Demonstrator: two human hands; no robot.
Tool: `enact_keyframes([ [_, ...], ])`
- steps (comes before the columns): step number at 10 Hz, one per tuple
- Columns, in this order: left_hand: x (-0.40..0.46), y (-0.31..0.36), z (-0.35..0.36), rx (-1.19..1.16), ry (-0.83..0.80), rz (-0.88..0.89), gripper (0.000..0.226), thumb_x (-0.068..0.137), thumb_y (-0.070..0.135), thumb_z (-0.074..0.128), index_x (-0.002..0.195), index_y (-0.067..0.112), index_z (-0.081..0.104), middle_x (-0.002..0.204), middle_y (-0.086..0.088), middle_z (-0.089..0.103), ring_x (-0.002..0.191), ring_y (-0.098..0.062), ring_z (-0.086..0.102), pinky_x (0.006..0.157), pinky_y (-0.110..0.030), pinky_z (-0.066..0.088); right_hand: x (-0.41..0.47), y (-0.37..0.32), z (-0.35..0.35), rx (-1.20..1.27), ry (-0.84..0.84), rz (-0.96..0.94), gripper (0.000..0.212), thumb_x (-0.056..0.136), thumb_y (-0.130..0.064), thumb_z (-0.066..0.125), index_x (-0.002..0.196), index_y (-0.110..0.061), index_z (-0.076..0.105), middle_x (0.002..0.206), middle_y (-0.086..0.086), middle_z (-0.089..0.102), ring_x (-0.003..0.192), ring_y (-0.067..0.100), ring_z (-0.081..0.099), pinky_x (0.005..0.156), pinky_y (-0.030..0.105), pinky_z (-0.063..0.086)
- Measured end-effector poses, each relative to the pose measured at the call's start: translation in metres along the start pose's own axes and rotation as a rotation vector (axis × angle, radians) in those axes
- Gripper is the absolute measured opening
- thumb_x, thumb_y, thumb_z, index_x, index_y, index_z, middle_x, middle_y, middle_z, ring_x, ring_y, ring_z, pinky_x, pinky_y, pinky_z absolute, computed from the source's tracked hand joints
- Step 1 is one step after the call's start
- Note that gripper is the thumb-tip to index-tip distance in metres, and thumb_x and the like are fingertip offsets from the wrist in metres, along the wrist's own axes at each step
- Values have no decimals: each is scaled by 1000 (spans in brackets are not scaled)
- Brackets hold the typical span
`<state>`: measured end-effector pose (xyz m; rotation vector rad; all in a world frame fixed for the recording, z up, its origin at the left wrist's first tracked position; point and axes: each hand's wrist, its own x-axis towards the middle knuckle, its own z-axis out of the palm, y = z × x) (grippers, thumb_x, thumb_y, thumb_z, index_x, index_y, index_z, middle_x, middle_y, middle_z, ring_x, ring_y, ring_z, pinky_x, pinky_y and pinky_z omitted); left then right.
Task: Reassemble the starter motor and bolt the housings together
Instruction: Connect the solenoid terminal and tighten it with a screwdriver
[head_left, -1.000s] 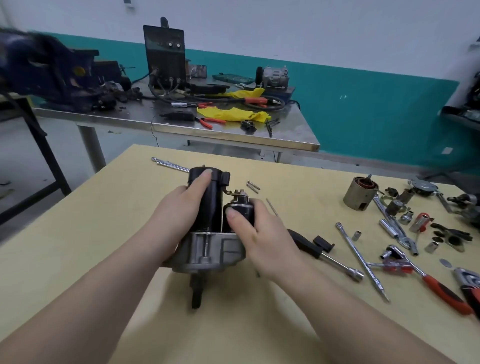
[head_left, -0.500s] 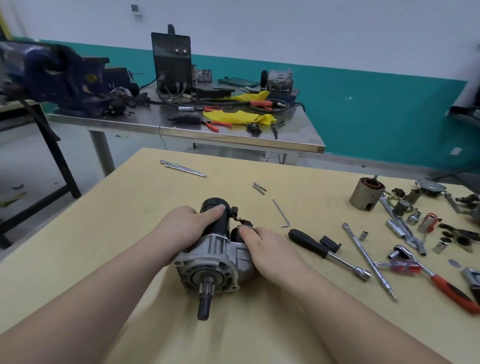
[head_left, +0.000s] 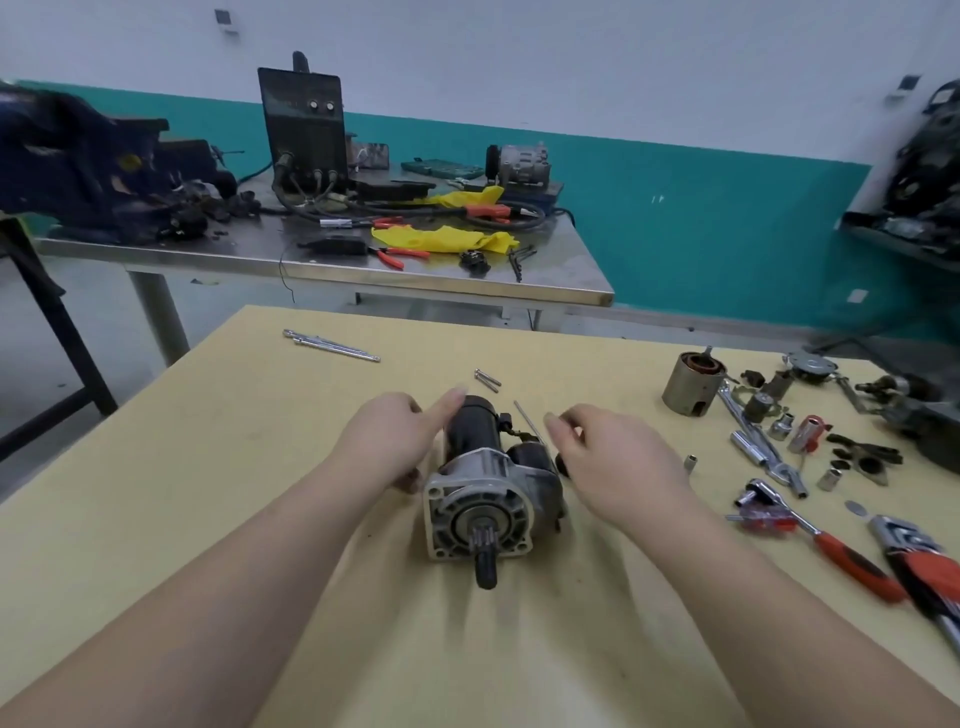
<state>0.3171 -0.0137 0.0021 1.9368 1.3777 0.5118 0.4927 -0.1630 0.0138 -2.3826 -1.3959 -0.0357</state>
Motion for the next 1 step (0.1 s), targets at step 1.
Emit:
enact_keyframes([
  [1,-33,-7,-73,-122,397,403,65,84,95,54,119,43,69,109,14,76,88,-3,73,72,-31,61,-38,5,-84,514,487,-321,31,109,-58,42,102,-41,66,87,-11,72,69,10,63,55,31,50],
])
